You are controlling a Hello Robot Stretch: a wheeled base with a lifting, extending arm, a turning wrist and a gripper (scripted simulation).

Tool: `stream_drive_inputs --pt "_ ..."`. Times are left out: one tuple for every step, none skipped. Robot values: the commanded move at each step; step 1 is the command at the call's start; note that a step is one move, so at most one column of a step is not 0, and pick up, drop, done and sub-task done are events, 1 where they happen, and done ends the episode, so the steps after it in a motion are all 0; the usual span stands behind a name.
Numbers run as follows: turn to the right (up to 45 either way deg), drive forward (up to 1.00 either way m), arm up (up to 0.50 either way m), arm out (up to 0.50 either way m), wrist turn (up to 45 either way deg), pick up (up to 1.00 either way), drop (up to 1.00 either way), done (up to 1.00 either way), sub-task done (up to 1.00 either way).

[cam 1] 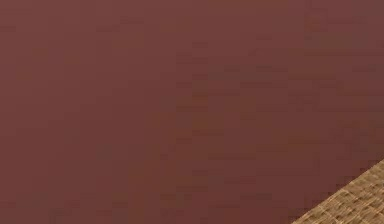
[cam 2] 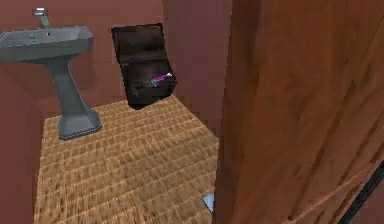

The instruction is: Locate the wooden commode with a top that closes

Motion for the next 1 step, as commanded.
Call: stream_drive_inputs --pt "45.0 0.00 0.00 0.00 0.0 0.00 0.00 0.00 0.00"
